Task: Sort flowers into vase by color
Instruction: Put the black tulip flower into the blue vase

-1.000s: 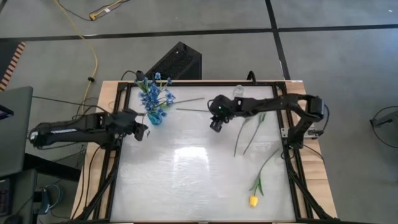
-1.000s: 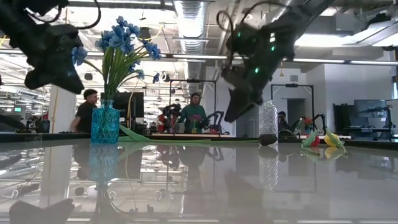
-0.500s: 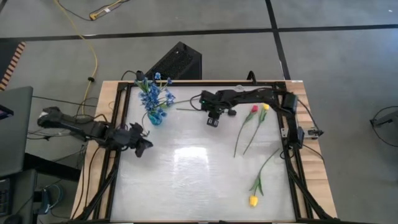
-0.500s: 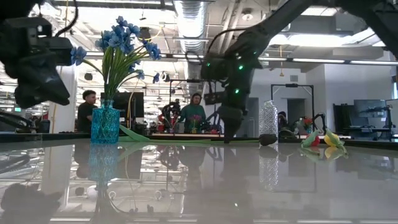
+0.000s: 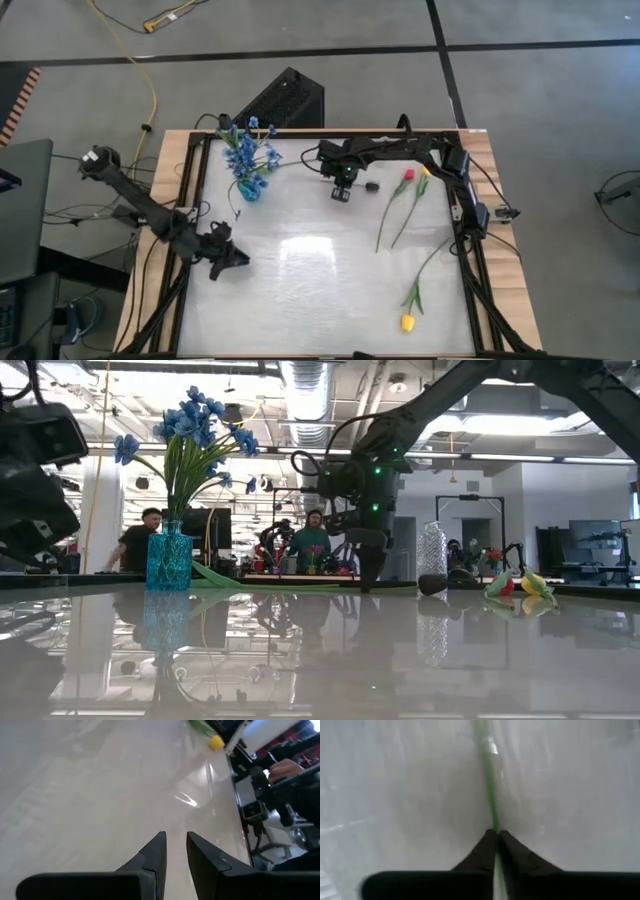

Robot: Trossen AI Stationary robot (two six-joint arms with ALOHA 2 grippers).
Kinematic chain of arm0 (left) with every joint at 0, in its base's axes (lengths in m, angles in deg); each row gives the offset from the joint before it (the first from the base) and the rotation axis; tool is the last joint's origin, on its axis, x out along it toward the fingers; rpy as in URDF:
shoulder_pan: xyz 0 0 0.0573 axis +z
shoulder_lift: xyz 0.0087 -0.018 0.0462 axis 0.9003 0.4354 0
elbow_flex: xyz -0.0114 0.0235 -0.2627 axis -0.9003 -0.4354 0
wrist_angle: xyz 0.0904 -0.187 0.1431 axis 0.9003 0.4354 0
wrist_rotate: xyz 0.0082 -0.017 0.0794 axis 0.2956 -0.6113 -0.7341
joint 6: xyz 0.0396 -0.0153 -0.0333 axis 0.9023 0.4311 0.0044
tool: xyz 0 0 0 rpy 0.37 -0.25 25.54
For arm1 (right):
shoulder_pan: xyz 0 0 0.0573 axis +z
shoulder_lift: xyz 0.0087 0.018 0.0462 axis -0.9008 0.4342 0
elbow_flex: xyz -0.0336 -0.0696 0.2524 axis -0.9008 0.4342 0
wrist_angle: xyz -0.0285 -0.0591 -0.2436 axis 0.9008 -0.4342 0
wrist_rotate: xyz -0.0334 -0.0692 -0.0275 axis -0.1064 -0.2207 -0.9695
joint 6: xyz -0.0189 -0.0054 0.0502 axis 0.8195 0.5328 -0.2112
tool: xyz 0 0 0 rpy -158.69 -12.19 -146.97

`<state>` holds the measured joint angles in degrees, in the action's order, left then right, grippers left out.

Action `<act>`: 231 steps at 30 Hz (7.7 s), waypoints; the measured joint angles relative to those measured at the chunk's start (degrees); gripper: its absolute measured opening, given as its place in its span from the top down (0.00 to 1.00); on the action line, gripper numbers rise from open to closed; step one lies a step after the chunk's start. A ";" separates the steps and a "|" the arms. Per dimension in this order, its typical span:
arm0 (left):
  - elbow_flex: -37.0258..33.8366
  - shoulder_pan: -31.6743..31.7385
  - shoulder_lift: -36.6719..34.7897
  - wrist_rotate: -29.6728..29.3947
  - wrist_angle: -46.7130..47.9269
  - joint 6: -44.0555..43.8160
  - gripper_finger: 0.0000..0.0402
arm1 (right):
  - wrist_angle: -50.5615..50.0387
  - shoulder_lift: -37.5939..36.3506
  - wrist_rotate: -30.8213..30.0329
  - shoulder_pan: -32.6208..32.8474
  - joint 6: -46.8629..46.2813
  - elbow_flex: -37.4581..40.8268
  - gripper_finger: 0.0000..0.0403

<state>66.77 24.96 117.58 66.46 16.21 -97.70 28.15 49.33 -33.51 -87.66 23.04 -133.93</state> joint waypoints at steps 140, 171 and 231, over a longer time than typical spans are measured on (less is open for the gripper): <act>14.91 9.10 40.52 -9.88 -49.51 36.50 1.00 | 106.24 -11.34 13.28 30.62 -2.57 28.44 0.73; 14.91 12.27 40.56 -11.79 -52.29 39.62 0.93 | 105.71 -11.34 11.38 30.53 -2.76 27.06 0.94; 14.88 37.01 12.21 -22.35 24.54 34.95 0.70 | 91.22 -11.39 1.50 16.28 0.45 15.23 0.93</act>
<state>81.66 61.97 129.80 44.11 40.76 -62.75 119.37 37.94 -32.02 -71.38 23.49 -118.70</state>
